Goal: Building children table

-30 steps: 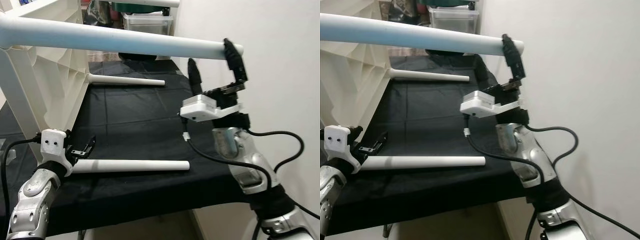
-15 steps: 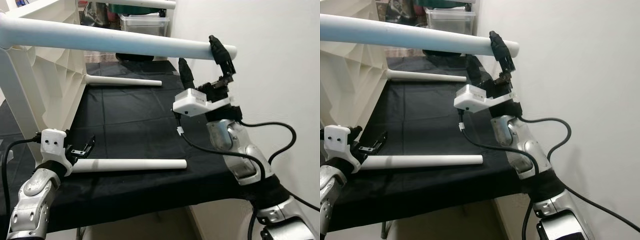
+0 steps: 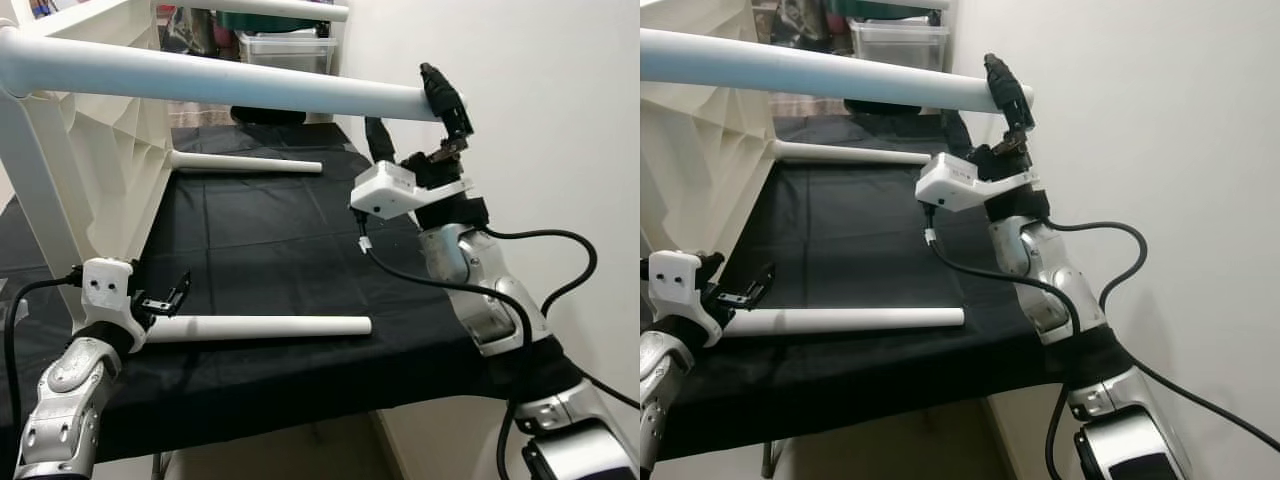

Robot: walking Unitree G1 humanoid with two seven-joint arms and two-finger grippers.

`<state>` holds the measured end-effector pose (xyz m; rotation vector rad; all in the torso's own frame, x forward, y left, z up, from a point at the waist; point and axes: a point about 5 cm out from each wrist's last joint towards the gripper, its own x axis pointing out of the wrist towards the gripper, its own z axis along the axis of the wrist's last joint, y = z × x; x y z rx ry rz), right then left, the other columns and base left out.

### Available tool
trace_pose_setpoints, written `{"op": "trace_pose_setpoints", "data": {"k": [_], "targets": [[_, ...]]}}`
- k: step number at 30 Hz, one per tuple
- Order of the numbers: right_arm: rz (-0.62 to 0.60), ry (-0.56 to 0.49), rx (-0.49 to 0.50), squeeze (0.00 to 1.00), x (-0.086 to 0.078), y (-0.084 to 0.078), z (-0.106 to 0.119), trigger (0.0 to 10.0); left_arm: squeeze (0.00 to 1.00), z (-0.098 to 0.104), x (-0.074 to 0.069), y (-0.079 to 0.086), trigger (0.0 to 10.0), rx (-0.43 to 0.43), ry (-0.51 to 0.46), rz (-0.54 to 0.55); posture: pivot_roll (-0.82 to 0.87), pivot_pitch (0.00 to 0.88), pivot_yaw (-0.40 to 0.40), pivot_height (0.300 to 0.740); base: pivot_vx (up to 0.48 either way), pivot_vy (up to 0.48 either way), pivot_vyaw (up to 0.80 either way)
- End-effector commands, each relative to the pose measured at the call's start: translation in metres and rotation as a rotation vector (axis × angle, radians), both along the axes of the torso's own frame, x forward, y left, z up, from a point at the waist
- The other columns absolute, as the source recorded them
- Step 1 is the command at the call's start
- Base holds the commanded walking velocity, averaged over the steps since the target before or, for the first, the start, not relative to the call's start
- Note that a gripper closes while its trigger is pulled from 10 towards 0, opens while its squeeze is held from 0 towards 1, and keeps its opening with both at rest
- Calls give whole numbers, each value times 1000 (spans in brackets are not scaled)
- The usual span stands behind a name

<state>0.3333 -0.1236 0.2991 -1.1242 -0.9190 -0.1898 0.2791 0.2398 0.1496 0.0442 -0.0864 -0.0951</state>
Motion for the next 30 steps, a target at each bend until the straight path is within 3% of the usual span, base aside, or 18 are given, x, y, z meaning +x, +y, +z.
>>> {"op": "trace_pose_setpoints", "data": {"k": [1, 2, 5, 6, 10, 11, 15, 17, 18, 19, 30], "targets": [[-24, 23, 10, 0, 3, -7, 0, 10000, 0, -5, 0, -4, 10000, -4, 16, -13, 24, 0, -93, 740, 0, 0, 0], [-22, 19, 11, 0, 4, -7, 5, 9255, 0, -6, 0, -4, 10000, -5, 18, -14, 22, 0, -91, 740, 0, 0, 0], [-20, 16, 11, 0, 4, -6, 7, 9255, 0, -7, 0, -4, 10000, -6, 19, -15, 22, 0, -91, 740, 0, 0, 0], [-1, 13, -12, 0, 4, -3, 12, 6549, 0, -7, 0, -4, 10000, -7, 21, -16, 17, 0, -88, 740, 0, 0, 0], [22, 15, -41, 0, 5, 2, 15, 6000, 0, -7, 0, -4, 10000, -4, 22, -16, 17, 0, -88, 740, 0, 0, 0], [33, 13, -58, 0, 5, 5, 17, 4667, 0, -7, 1, -4, 10000, -4, 22, -16, 17, 0, -88, 740, 0, 0, 0], [39, 4, -79, 0, 4, 8, 21, 4902, 0, -7, 1, -3, 10000, -3, 22, -16, 17, 0, -88, 740, 0, 0, 0], [37, -5, -90, 0, 3, 11, 23, 8980, 0, -7, 0, -4, 10000, -3, 23, -15, 14, 0, -87, 740, 0, 0, 0], [37, -5, -90, 0, 3, 11, 23, 8980, 0, -7, 0, -4, 10000, -3, 23, -15, 14, 0, -87, 740, 0, 0, 0], [35, -7, -89, 0, 2, 11, 23, 10000, 0, -7, 0, -4, 10000, -3, 24, -15, 14, 0, -87, 740, 0, 0, 0], [21, 18, -89, 0, 1, 15, 22, 10000, 0, -9, 2, -6, 10000, -2, 30, -21, 4, 0, -82, 740, 0, 0, 0]]}}
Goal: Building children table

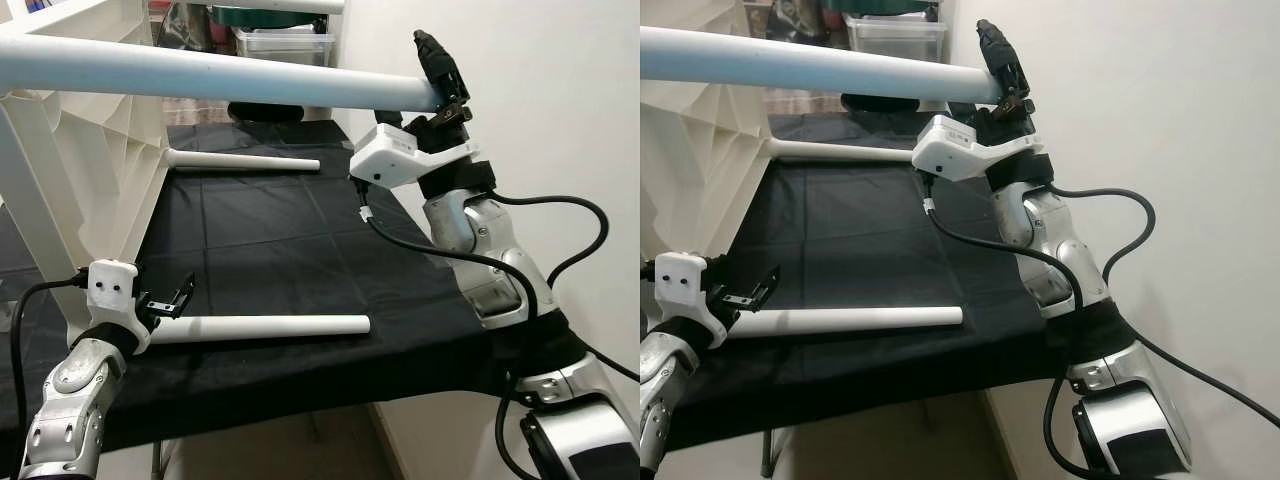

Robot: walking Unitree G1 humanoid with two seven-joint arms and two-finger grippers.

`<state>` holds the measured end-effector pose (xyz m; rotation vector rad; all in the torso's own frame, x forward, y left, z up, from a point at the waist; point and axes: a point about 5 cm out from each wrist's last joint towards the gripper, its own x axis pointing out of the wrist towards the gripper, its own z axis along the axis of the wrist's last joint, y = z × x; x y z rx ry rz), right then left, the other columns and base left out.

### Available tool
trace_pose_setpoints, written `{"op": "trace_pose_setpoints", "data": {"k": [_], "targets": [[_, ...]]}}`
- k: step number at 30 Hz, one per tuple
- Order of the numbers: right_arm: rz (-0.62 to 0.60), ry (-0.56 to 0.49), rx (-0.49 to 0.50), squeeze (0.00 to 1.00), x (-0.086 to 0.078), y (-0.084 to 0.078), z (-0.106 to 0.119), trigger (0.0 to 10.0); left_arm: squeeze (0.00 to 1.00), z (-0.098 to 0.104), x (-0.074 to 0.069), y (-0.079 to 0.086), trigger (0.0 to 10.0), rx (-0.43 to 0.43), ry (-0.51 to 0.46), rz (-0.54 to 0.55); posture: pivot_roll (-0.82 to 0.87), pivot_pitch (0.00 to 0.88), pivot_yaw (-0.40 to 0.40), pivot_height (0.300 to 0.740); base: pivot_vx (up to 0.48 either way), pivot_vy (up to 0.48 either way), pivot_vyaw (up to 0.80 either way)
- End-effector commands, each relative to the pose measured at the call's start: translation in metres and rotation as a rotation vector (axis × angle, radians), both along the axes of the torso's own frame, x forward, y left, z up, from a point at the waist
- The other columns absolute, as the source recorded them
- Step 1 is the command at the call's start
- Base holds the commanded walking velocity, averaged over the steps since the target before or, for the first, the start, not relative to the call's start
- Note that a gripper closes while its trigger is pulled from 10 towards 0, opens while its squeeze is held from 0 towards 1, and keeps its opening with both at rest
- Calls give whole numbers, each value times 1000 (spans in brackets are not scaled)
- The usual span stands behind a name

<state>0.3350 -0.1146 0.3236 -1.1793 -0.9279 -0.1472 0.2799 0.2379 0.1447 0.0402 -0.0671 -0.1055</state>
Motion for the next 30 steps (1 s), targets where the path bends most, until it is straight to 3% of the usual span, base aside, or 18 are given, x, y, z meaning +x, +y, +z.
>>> {"op": "trace_pose_setpoints", "data": {"k": [1, 10, 16, 17, 20, 21, 23, 26, 30], "targets": [[9, 12, -25, 0, 0, 6, -2, 10000, 0, -4, 1, -4, 10000, 0, 11, -11, 4, 0, -82, 740, 0, 0, 0], [15, 16, -24, 0, -1, 11, -2, 10000, 0, -5, 2, -4, 10000, -1, 13, -6, 1, 0, -82, 740, 0, 0, 0], [145, 100, 97, 0, -3, 16, -3, 10000, 0, -5, 2, -4, 10000, -4, 9, -4, 2, 0, -86, 740, 0, 0, 0], [159, 103, 110, 1000, -4, 16, -2, 10000, 0, -5, 2, -4, 10000, -4, 9, -4, 2, 0, -86, 740, 0, 0, 0], [176, 133, 104, 1000, -4, 20, -2, 10000, 0, -6, 2, -5, 10000, -6, 9, -4, 3, 0, -89, 740, 0, 0, 0], [176, 139, 99, 55, -4, 21, -3, 10000, 0, -6, 2, -5, 10000, -6, 9, -4, 2, 0, -89, 740, 0, 0, 0], [165, 127, 81, 0, -4, 22, -2, 10000, 0, -7, 2, -5, 10000, -6, 9, -5, 3, 0, -90, 740, 0, 0, 0], [125, 65, 12, 0, -5, 25, 2, 10000, 0, -6, 2, -4, 10000, -6, 8, -3, 3, 0, -92, 740, 0, 0, 0], [123, 60, 3, 0, -6, 28, 3, 10000, 0, -6, 2, -4, 10000, -6, 7, -1, 4, 0, -93, 740, 0, 0, 0]]}}
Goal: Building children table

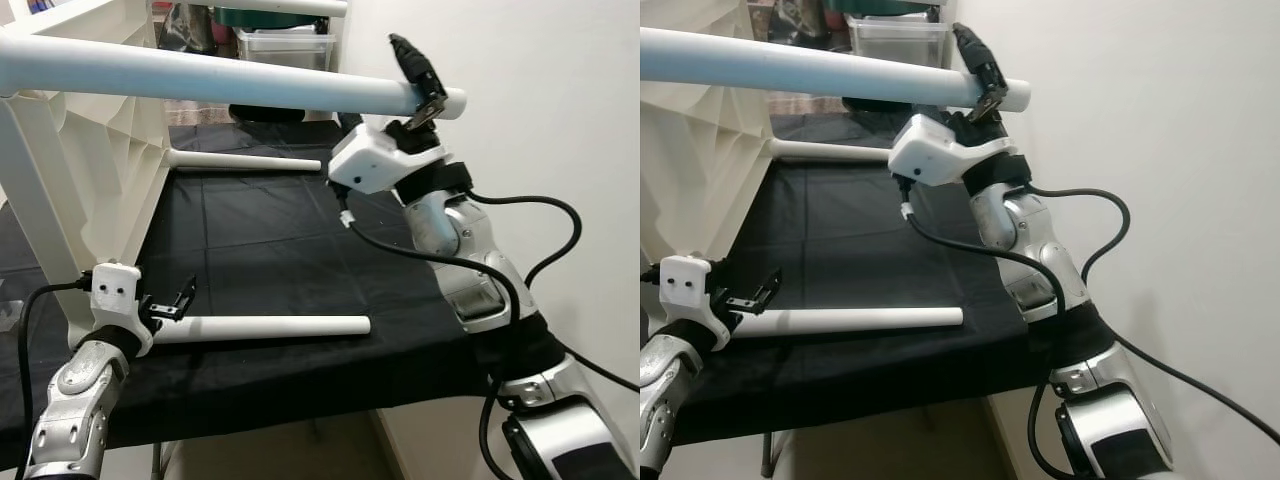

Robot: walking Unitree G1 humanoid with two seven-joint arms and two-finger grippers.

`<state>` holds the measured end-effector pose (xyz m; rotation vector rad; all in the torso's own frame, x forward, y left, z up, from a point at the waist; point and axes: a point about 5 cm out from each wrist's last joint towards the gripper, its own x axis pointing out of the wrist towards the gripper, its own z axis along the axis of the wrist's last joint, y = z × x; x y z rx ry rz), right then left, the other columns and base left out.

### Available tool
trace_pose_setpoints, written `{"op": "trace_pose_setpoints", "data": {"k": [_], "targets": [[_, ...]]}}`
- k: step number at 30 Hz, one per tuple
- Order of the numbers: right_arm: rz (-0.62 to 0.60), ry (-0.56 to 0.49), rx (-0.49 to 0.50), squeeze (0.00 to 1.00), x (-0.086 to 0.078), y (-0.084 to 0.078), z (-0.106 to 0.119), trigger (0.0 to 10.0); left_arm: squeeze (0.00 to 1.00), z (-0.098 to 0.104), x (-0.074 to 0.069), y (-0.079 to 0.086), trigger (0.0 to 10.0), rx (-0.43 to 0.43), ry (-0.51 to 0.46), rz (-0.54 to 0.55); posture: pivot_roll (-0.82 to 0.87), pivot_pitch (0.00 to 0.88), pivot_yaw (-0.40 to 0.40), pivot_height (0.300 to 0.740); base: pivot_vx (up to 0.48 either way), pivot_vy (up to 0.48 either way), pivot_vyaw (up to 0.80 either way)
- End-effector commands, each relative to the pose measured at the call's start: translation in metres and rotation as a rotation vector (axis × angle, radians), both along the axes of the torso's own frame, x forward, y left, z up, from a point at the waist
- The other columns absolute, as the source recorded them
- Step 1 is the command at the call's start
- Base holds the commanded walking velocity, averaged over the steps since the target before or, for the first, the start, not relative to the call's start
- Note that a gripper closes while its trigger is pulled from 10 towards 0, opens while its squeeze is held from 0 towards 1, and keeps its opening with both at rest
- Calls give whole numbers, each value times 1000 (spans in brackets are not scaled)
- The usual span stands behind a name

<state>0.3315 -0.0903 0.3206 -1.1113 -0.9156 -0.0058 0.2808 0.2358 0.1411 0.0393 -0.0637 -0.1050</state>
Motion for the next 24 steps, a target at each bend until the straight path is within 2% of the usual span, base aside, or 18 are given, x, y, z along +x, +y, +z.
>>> {"op": "trace_pose_setpoints", "data": {"k": [1, 11, 15, 17, 18, 19, 20, 22, 23, 24], "targets": [[7, -28, -5, 0, -2, 4, 6, 10000, 0, -2, 1, -2, 10000, -5, 4, -2, 4, 0, -93, 740, 0, 0, 0], [22, -33, 10, 0, -5, 11, 10, 10000, 0, -3, 0, -2, 10000, -7, 6, -2, 2, 0, -92, 740, 0, 0, 0], [38, 0, 65, 0, -2, 17, 14, 10000, 0, -3, 1, -2, 10000, -6, 4, -1, 0, 0, -93, 740, 0, 0, 0], [63, 56, 131, 0, 2, 18, 16, 10000, 0, -3, 1, -2, 10000, -6, 3, 0, 0, 0, -93, 740, 0, 0, 0], [70, 87, 157, 0, 4, 18, 15, 4824, 0, -2, 0, -2, 10000, -6, 3, 0, 3, 0, -95, 740, 0, 0, 0], [74, 105, 169, 0, 5, 18, 15, 4824, 0, -2, 0, -2, 10000, -7, 2, 0, 3, 0, -95, 740, 0, 0, 0], [93, 139, 194, 0, 7, 18, 14, 3647, 0, -2, 0, -2, 10000, -7, 2, 0, 4, 0, -96, 740, 0, 0, 0], [108, 163, 211, 0, 8, 18, 14, 3647, 0, -3, 0, -2, 10000, -7, 3, 0, 4, 0, -96, 740, 0, 0, 0], [119, 184, 233, 0, 8, 19, 13, 0, 0, -3, -1, -2, 10000, -7, 4, 1, 2, 0, -95, 740, 0, 0, 0], [119, 184, 233, 0, 8, 19, 13, 0, 0, -3, -1, -2, 10000, -7, 4, 1, 2, 0, -95, 740, 0, 0, 0]]}}
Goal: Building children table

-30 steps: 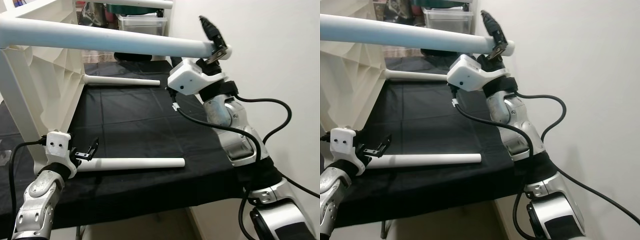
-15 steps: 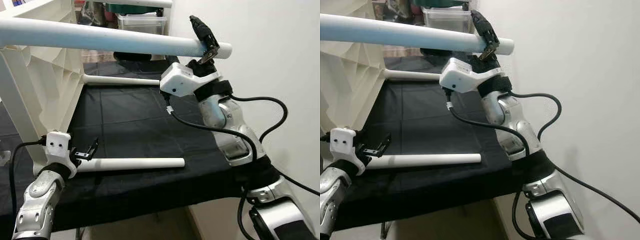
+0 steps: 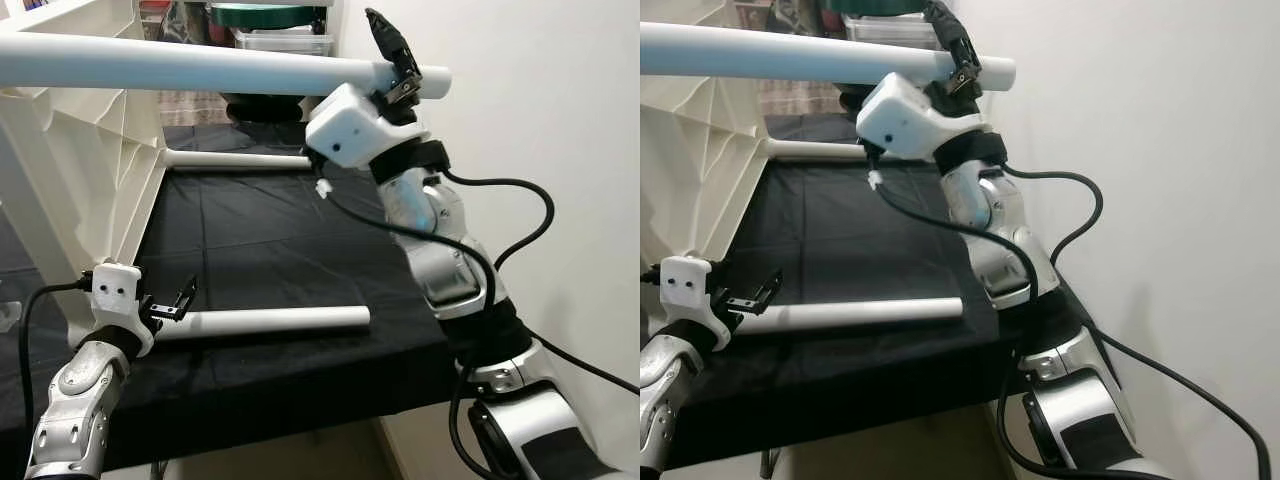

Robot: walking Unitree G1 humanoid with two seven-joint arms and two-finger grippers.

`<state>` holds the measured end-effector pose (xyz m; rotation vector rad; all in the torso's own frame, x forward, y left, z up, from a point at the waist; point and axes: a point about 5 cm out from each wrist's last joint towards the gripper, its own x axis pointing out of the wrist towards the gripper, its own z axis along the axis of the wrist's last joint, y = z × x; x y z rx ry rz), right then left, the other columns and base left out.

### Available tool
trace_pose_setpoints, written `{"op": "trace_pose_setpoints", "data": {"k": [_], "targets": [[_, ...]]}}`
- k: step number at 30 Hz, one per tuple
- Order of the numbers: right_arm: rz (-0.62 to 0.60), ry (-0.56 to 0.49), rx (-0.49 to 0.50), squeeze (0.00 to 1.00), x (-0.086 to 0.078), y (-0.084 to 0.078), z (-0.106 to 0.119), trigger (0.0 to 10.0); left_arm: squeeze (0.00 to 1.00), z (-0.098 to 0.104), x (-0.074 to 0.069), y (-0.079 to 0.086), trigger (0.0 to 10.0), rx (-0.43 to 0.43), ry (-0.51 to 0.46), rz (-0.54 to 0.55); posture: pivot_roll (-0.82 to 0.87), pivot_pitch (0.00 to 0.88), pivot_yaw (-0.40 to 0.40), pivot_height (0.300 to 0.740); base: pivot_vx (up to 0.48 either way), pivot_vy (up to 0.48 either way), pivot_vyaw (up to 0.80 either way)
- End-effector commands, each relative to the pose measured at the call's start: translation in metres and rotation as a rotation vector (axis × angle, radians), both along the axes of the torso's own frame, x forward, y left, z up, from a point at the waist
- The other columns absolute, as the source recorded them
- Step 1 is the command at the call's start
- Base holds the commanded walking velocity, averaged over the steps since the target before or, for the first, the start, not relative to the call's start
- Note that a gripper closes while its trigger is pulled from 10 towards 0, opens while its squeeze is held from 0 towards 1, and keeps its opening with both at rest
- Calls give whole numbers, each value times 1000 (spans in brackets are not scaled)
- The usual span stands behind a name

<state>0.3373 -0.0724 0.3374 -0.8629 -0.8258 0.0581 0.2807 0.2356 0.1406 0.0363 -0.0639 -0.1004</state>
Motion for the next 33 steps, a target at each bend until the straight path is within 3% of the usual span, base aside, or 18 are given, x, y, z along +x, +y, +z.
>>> {"op": "trace_pose_setpoints", "data": {"k": [1, 18, 28, 30, 33], "targets": [[23, 52, 34, 0, 3, 1, -4, 0, 0, -3, -1, -2, 10000, -3, 5, -3, 2, 0, -94, 740, 0, 0, 0], [18, 112, 74, 0, 7, -6, -5, 0, 0, 1, -1, 6, 10000, 12, 2, 15, 10, 0, -97, 740, 0, 0, 0], [35, 134, 129, 0, 10, -10, 1, 0, 0, 21, 0, 44, 10000, 91, -12, 60, 20, 0, -91, 740, 0, 0, 0], [50, 173, 182, 0, 12, -13, 0, 0, 0, 28, 1, 53, 10000, 118, -19, 74, 21, 0, -86, 740, 0, 0, 0], [85, 315, 349, 0, 20, -21, -10, 0, 0, 50, 3, 73, 10000, 182, -49, 108, 24, 0, -82, 740, 0, 0, 0]]}}
